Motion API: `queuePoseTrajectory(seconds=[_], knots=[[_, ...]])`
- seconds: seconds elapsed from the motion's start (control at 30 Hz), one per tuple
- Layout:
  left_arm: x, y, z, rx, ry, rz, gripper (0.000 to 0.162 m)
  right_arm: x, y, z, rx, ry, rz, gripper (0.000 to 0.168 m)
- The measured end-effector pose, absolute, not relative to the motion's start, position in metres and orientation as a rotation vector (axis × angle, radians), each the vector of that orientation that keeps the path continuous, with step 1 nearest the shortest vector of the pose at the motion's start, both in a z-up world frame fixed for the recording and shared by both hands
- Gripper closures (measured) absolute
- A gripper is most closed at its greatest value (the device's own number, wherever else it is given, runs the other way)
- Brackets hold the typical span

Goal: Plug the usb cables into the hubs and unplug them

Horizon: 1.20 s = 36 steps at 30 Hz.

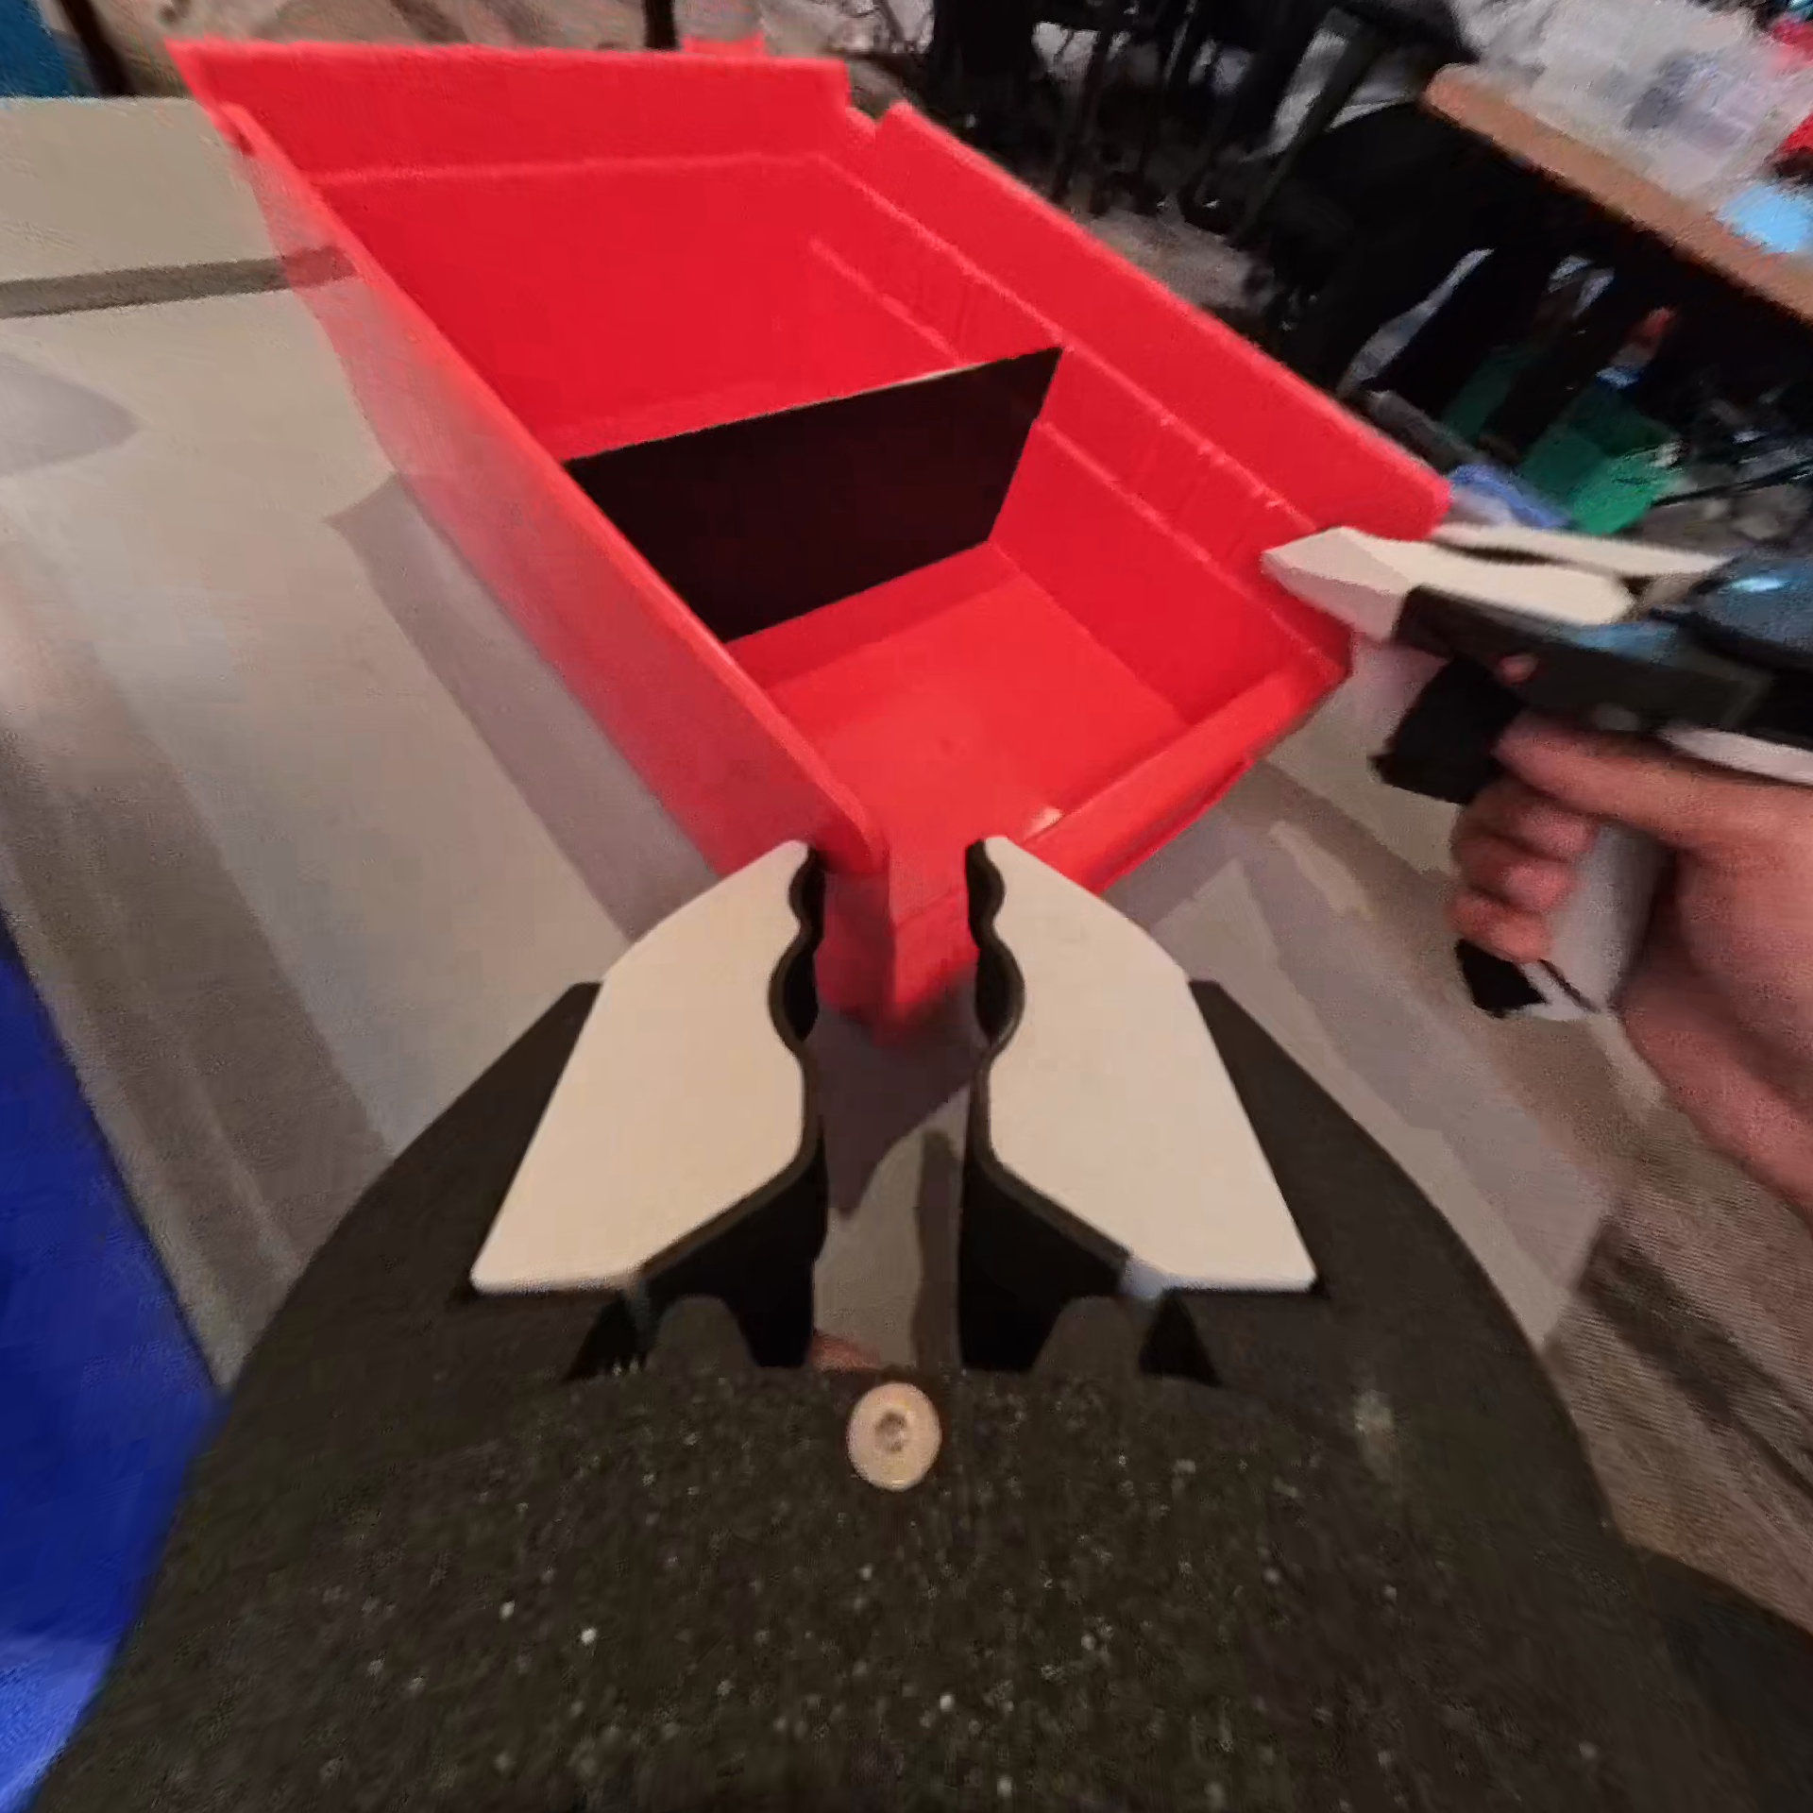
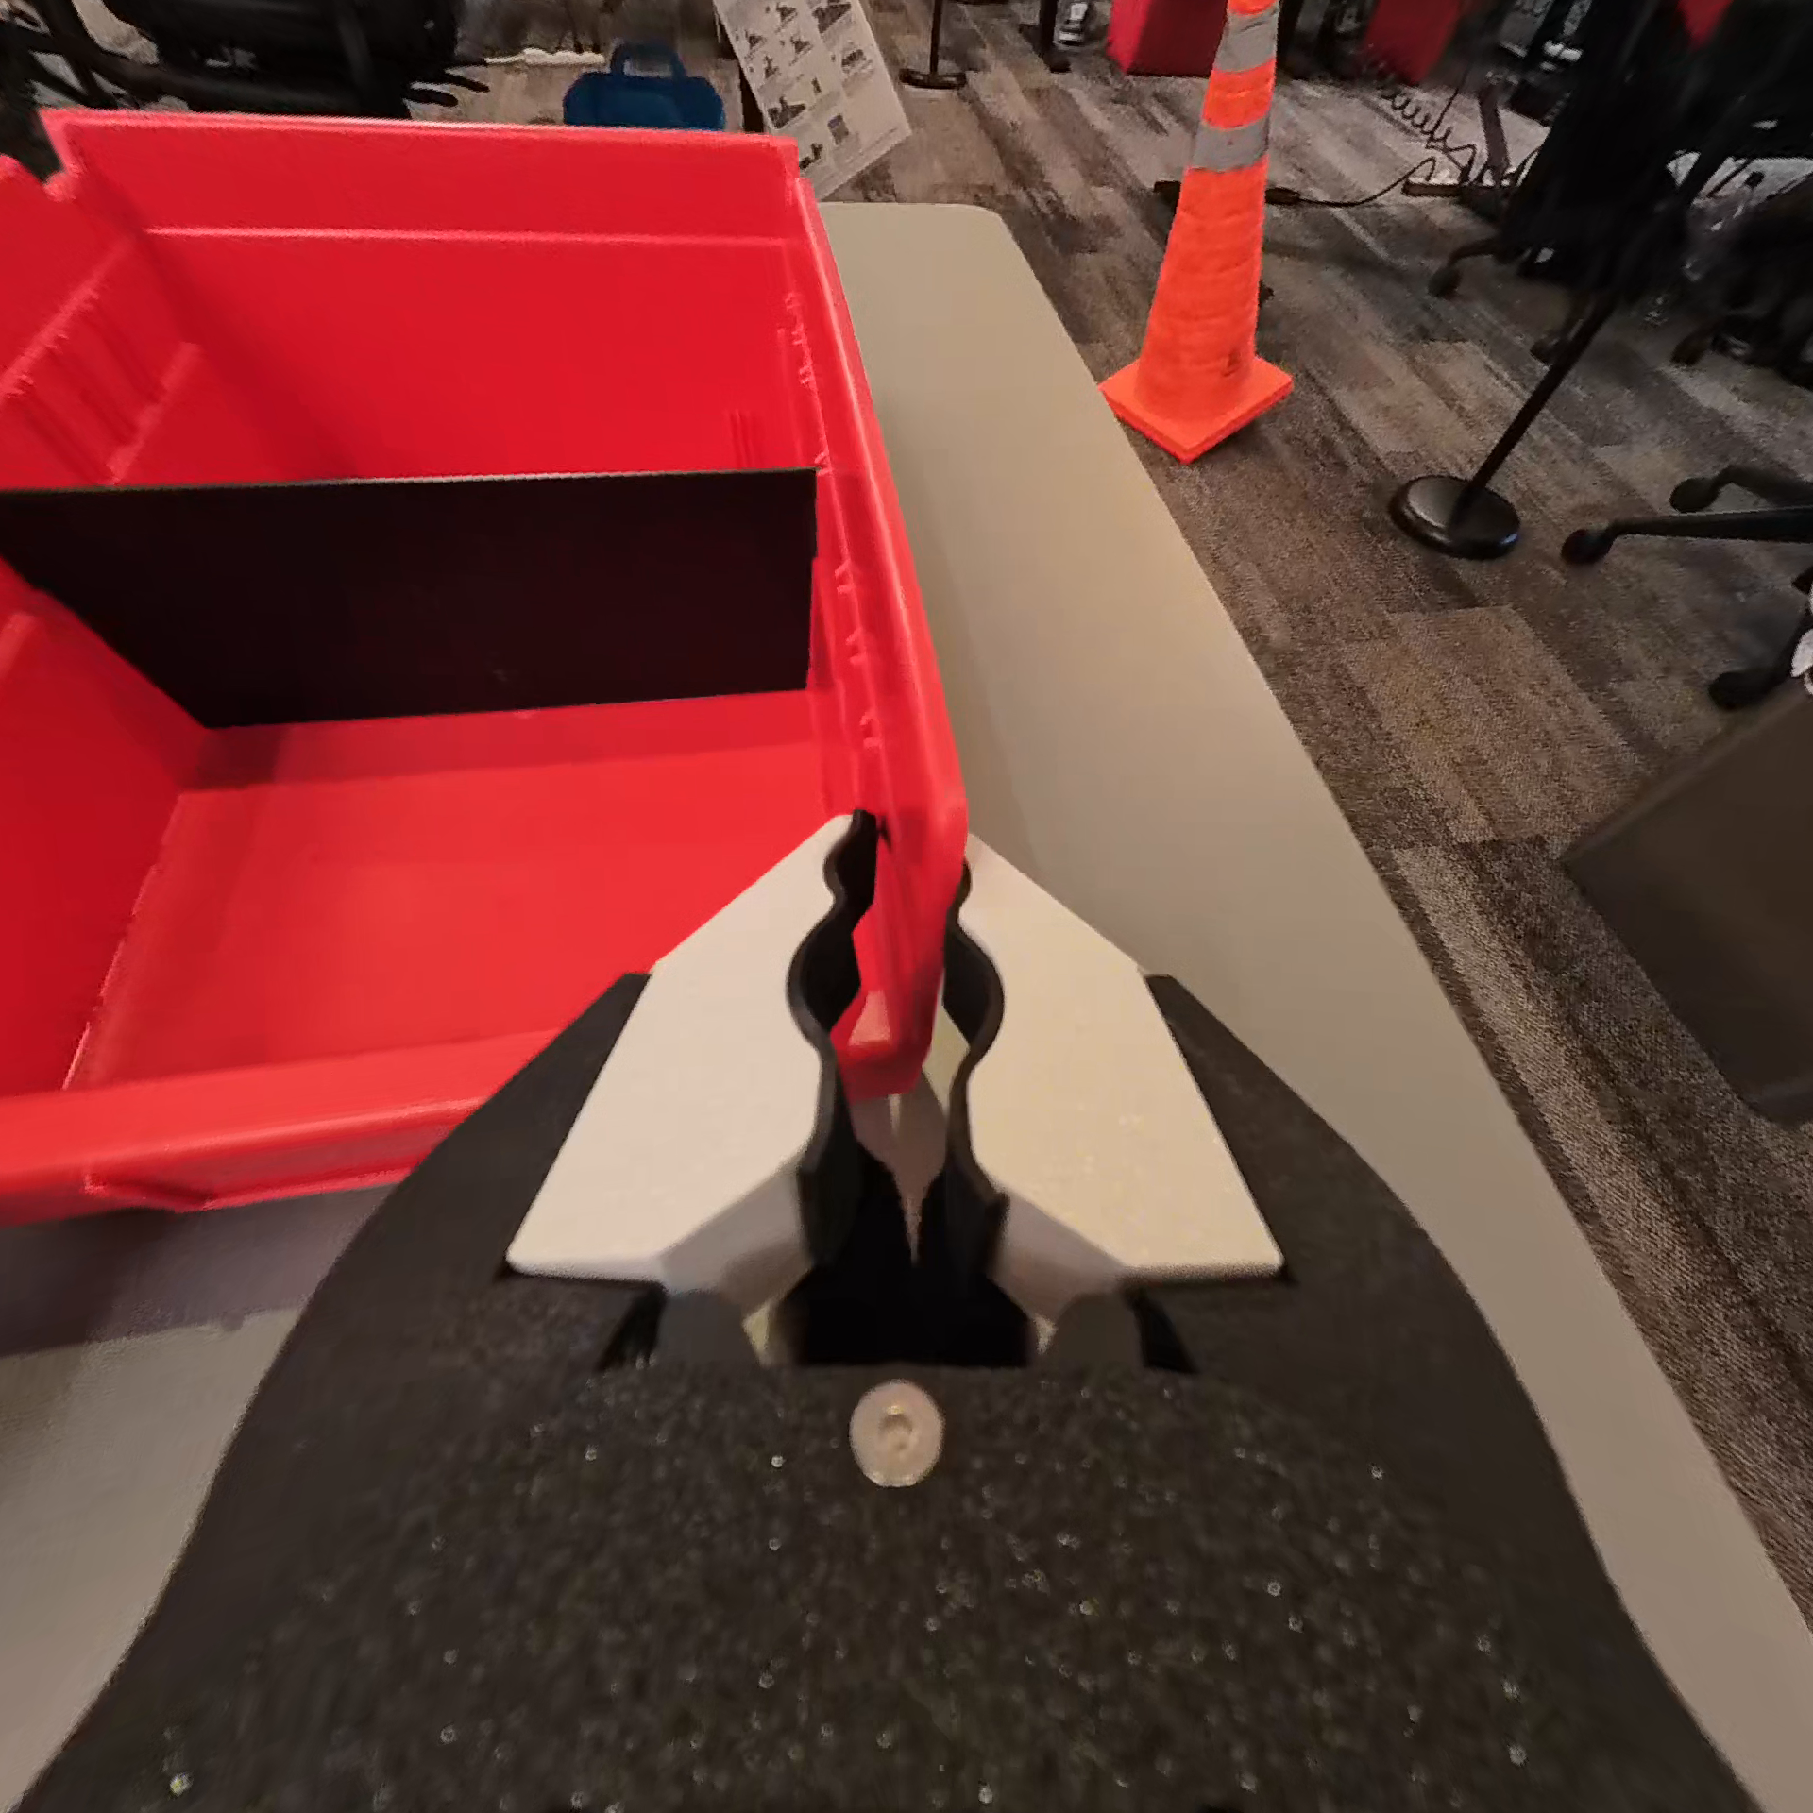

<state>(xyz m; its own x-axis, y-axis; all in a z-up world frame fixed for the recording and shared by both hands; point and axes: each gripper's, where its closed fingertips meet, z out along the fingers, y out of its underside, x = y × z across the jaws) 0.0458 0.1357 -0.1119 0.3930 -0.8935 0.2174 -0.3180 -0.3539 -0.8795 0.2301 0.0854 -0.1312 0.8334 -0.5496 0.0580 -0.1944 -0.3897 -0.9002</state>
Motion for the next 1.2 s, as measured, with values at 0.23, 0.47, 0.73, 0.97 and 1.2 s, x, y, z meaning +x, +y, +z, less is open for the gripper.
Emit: queuePoseTrajectory(seconds=[0.23,0.47,0.73,0.97,1.2], knots=[[-0.114,0.193,-0.036,-1.667,0.903,-0.79,0.134,0.182,0.083,-0.051,-1.735,0.345,-0.562,0.144],[-0.274,0.268,-0.074,-1.783,0.739,-0.446,0.114,-0.074,0.169,-0.08,-1.838,-0.208,0.217,0.126],[-0.25,0.286,-0.131,-1.947,0.757,-0.552,0.141,-0.08,0.222,-0.122,-1.944,0.213,-0.135,0.15],[-0.274,0.305,-0.113,-1.911,0.699,-0.43,0.158,-0.096,0.239,-0.094,-1.885,0.346,-0.277,0.165],[-0.397,0.345,-0.097,-1.911,0.591,-0.333,0.158,-0.22,0.293,-0.089,-1.872,0.159,-0.16,0.165]])
